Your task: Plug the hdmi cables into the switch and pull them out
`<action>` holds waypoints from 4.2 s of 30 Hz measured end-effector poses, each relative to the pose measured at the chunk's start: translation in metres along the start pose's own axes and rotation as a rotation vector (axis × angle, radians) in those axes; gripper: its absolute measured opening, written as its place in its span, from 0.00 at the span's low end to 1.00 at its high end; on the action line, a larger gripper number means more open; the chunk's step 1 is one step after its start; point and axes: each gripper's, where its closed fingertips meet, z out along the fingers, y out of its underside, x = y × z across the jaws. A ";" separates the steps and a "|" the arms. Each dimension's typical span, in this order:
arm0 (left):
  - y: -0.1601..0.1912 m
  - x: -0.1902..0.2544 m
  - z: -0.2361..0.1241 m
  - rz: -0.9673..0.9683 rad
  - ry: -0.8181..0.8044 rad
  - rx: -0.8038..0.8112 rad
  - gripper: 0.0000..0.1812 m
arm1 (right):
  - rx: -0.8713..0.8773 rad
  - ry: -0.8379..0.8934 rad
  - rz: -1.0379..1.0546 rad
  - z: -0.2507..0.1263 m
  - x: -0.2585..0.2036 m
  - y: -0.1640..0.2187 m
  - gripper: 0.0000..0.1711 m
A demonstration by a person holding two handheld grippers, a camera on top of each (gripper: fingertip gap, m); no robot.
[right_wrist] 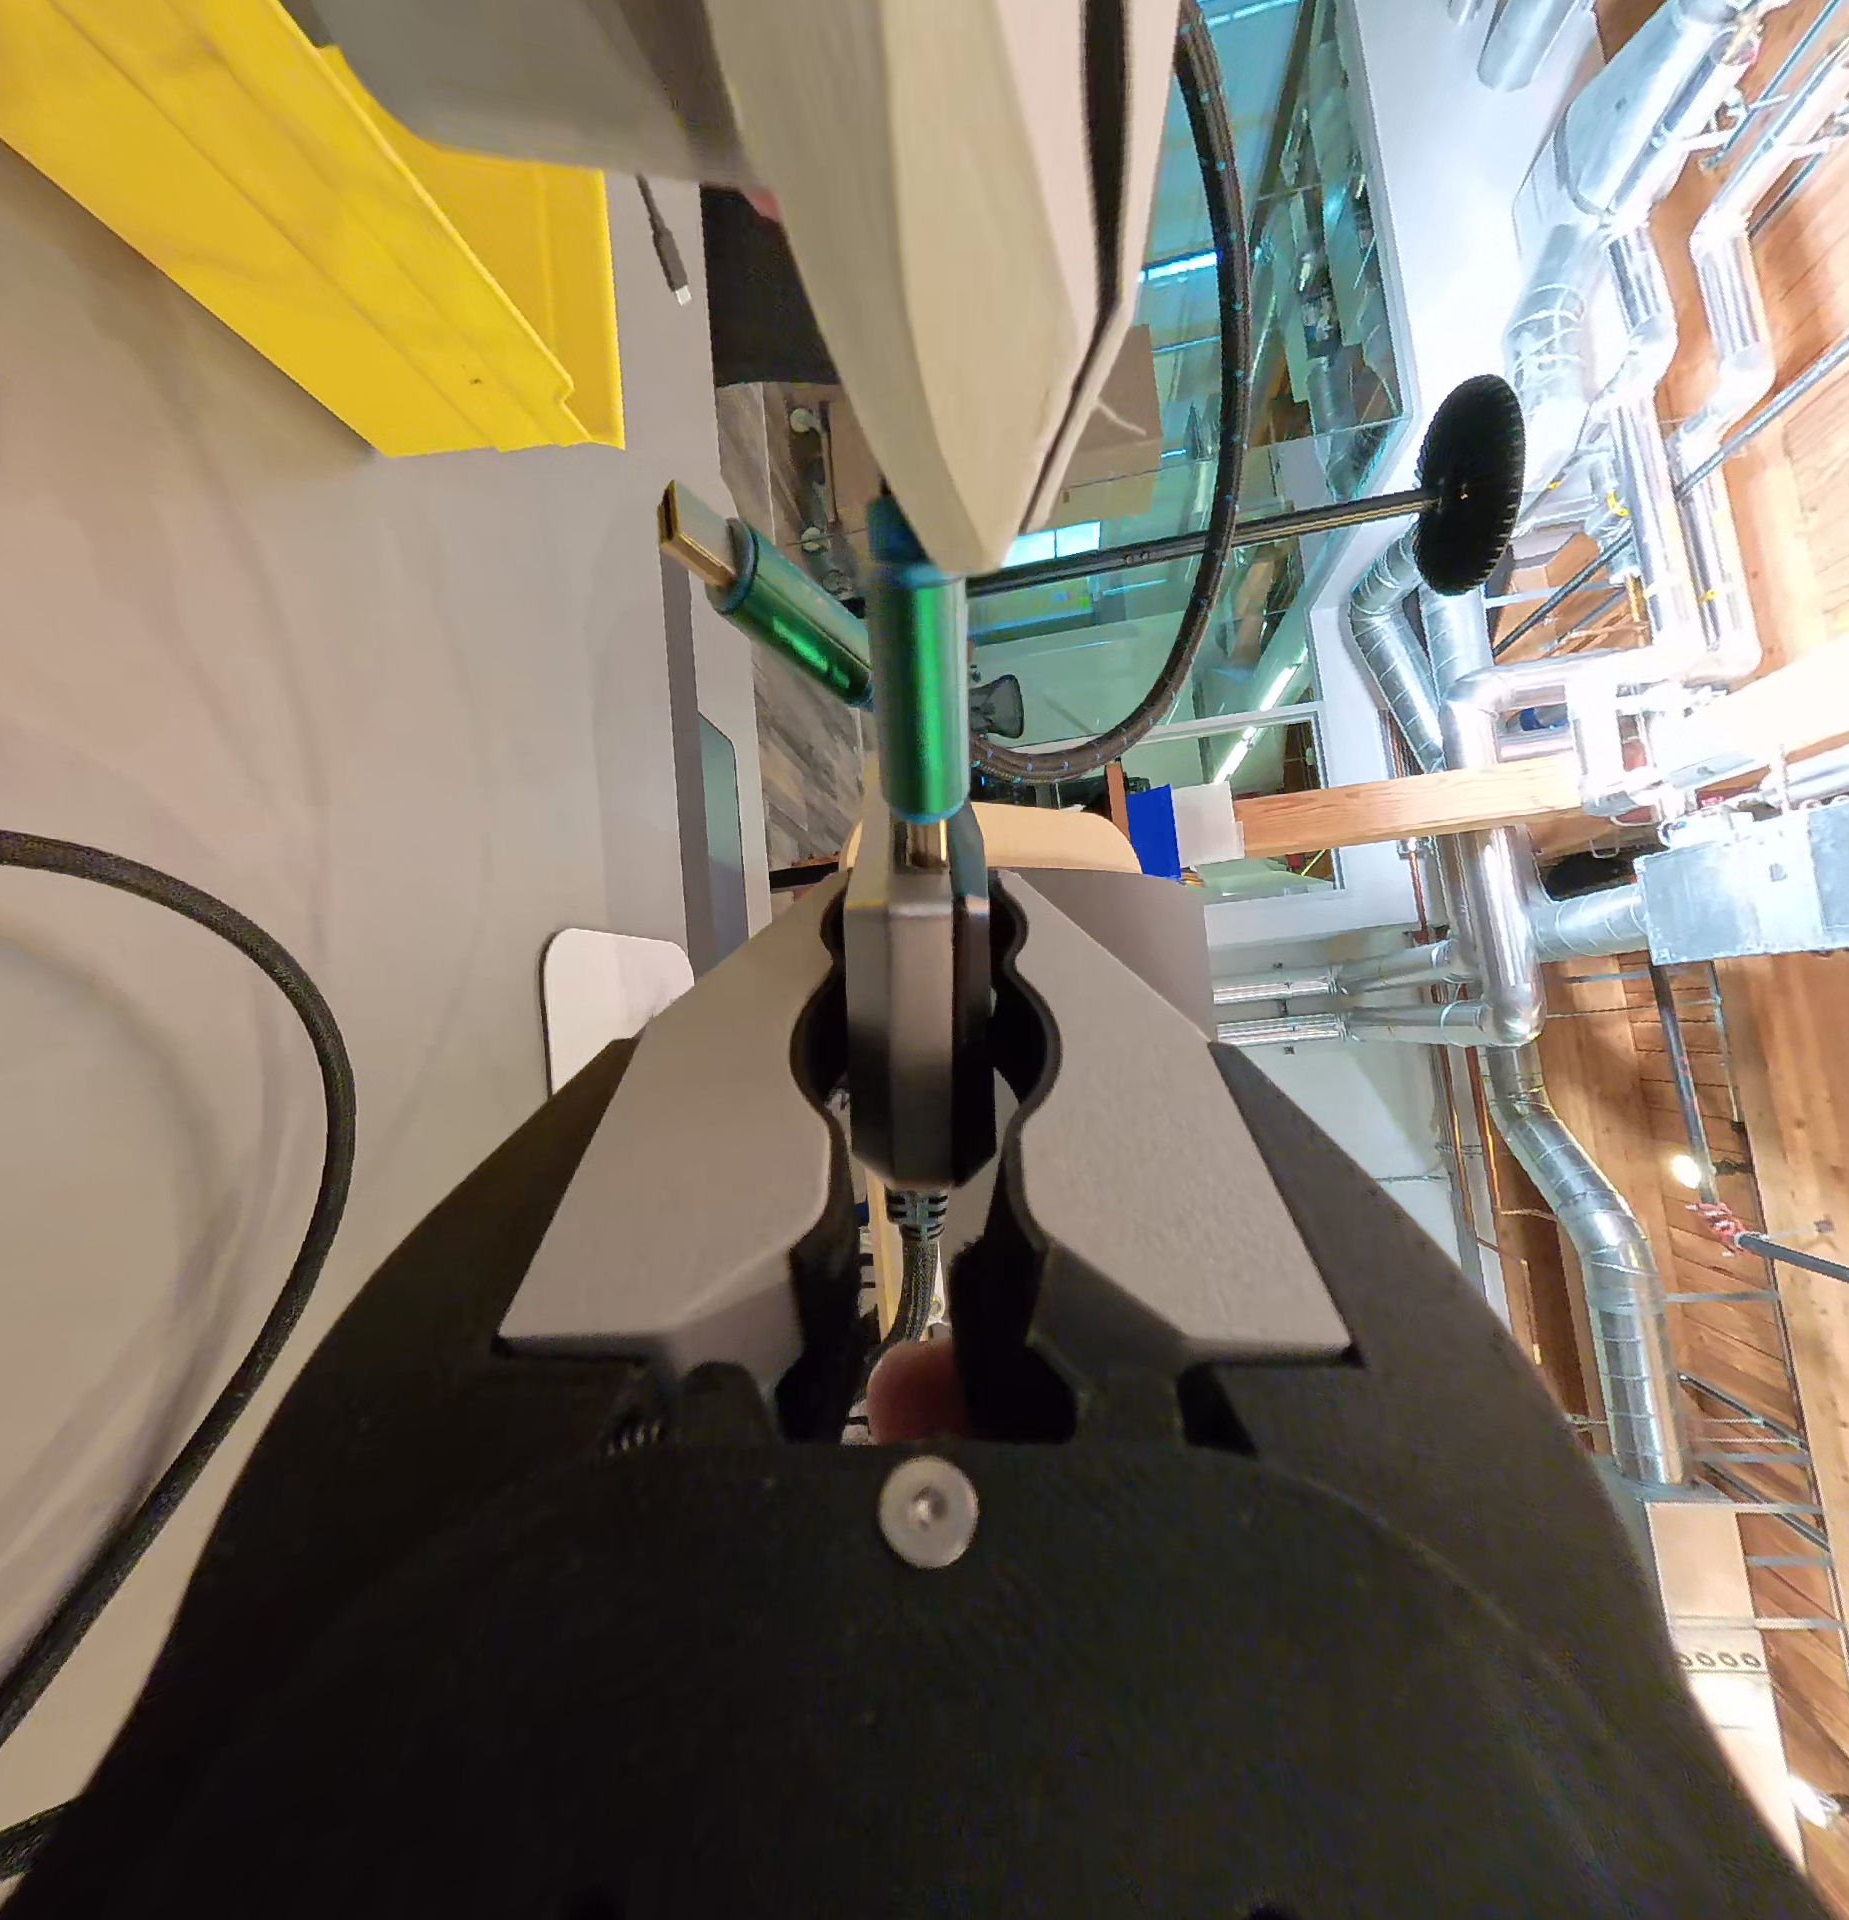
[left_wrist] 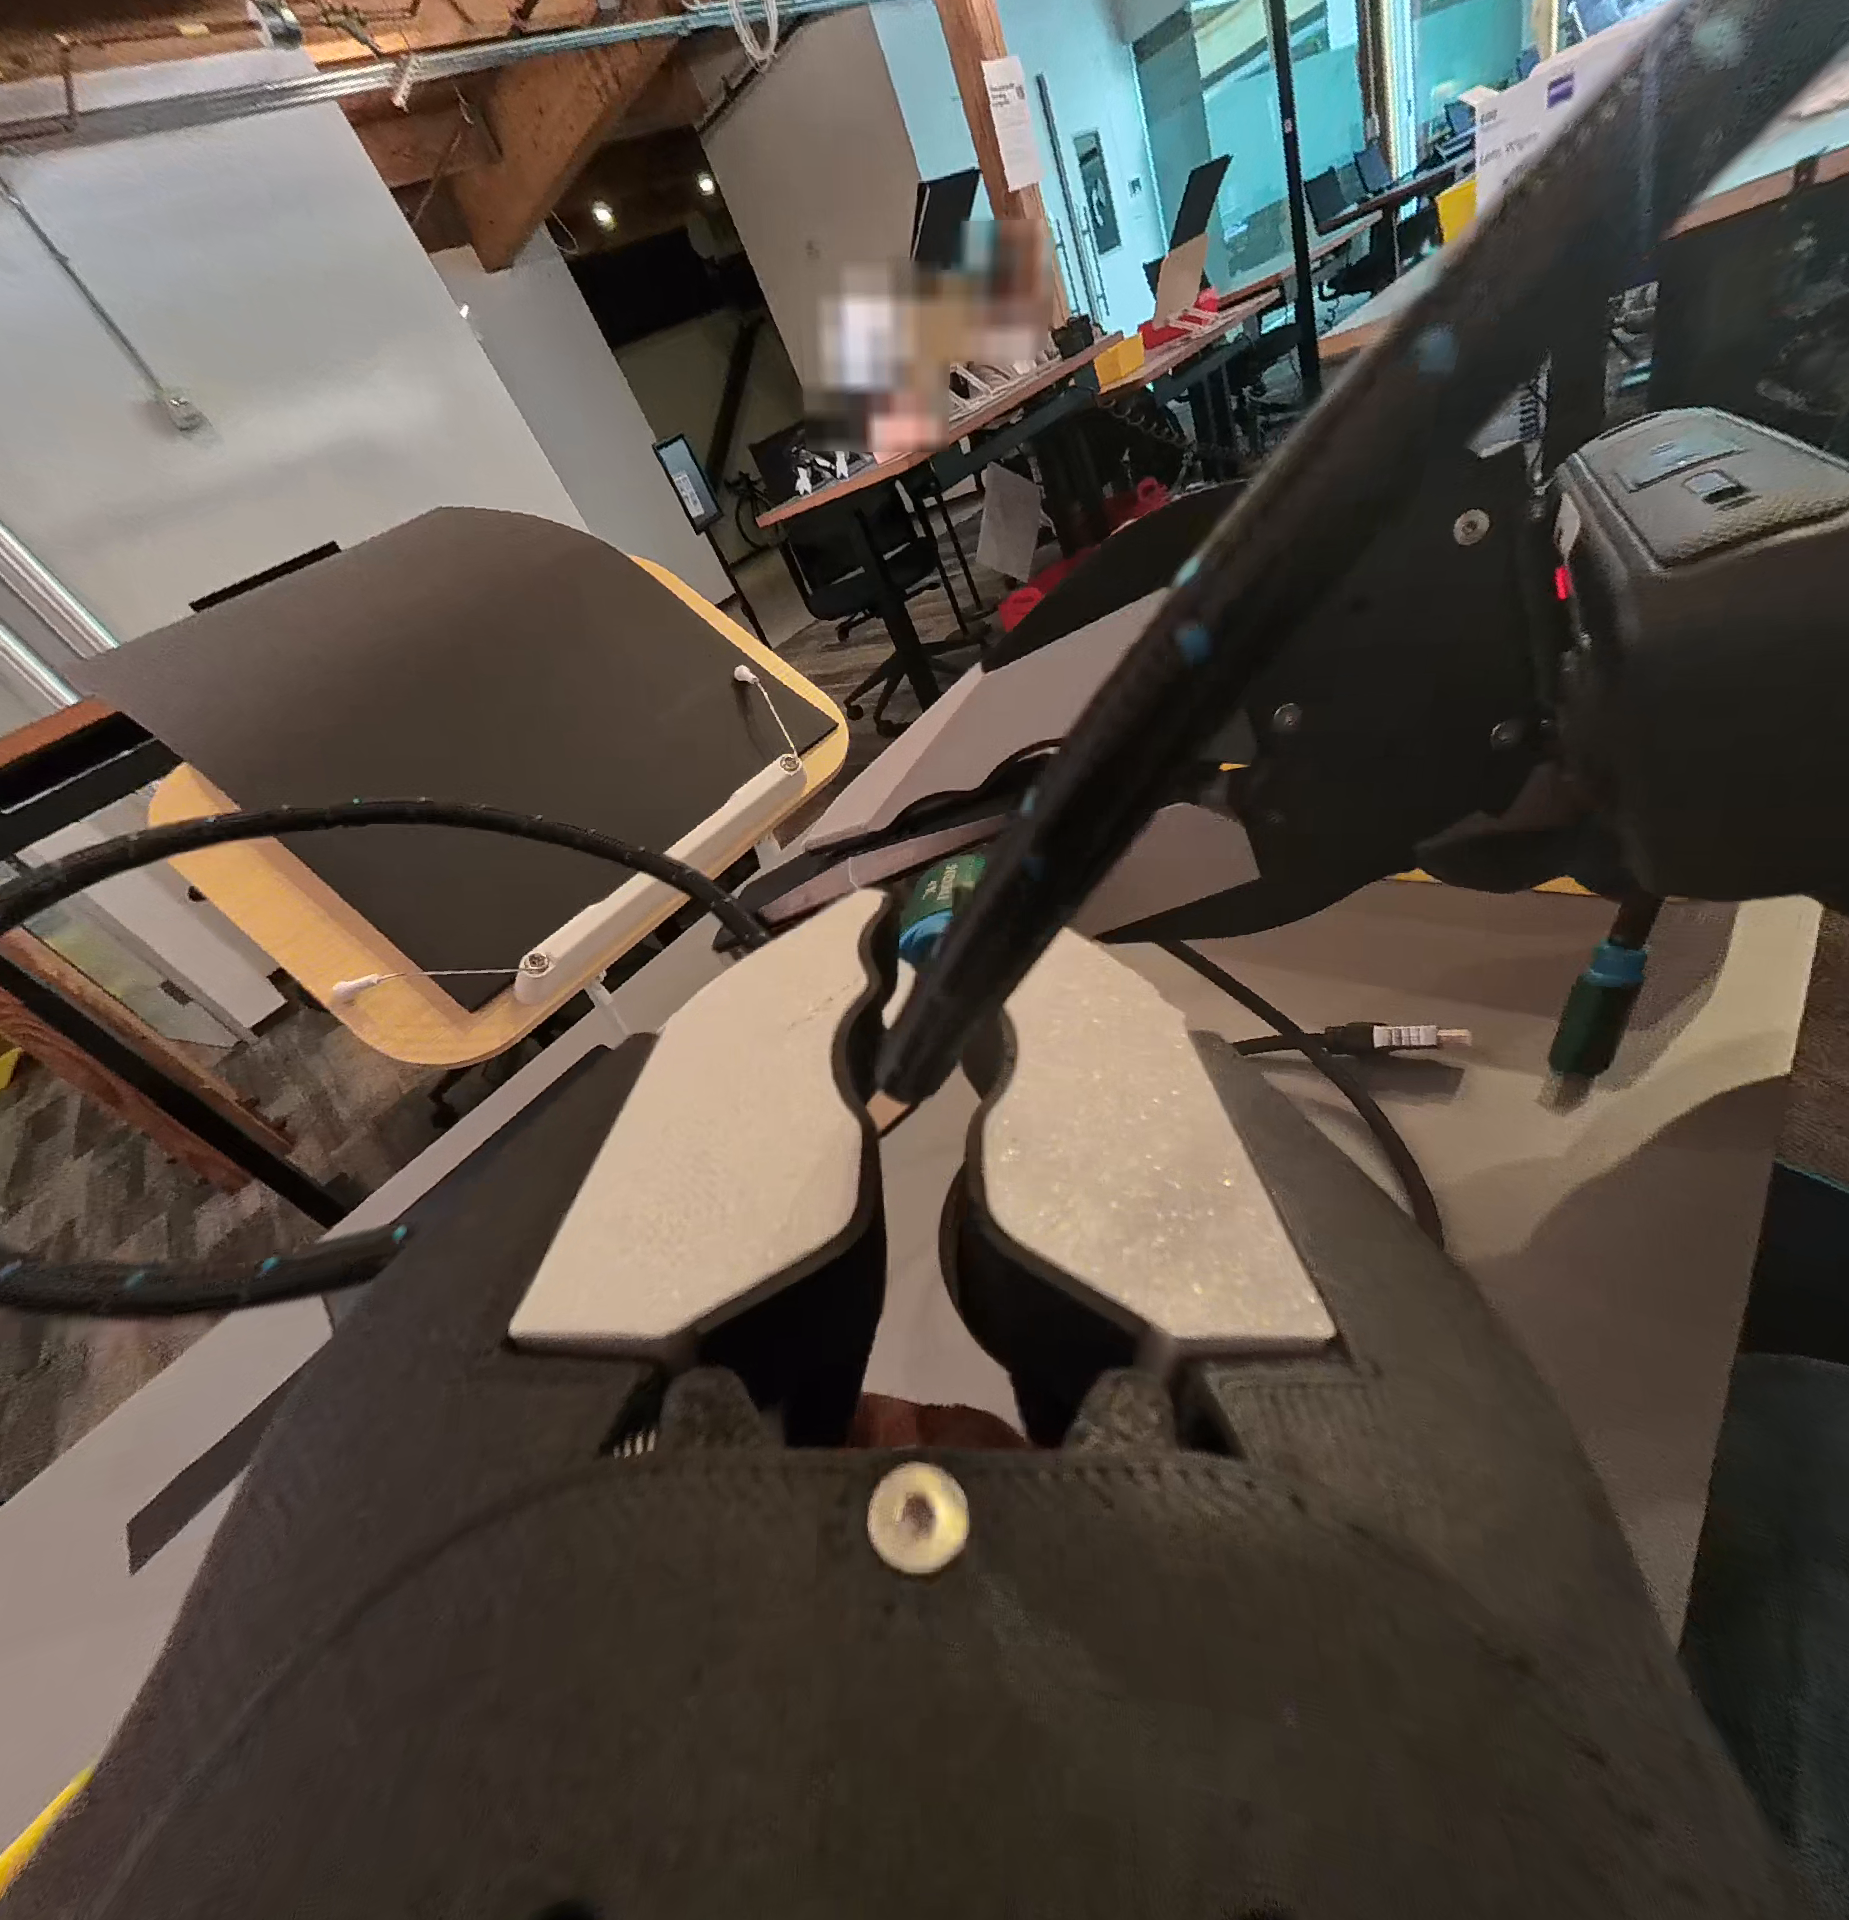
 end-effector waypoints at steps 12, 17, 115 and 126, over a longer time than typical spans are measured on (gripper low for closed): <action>-0.002 0.002 -0.005 -0.043 0.033 -0.012 0.05 | 0.013 0.011 0.019 -0.004 0.003 0.001 0.12; 0.001 0.005 -0.003 -0.082 0.046 -0.028 0.04 | 0.009 0.017 0.022 -0.005 0.003 0.003 0.11; 0.041 -0.031 0.007 -0.218 -0.068 -0.145 0.15 | -0.376 -0.493 0.527 -0.030 0.039 0.122 0.11; 0.081 0.002 0.024 -0.170 0.014 -0.270 0.15 | -0.437 -0.180 0.536 -0.075 0.225 0.161 0.12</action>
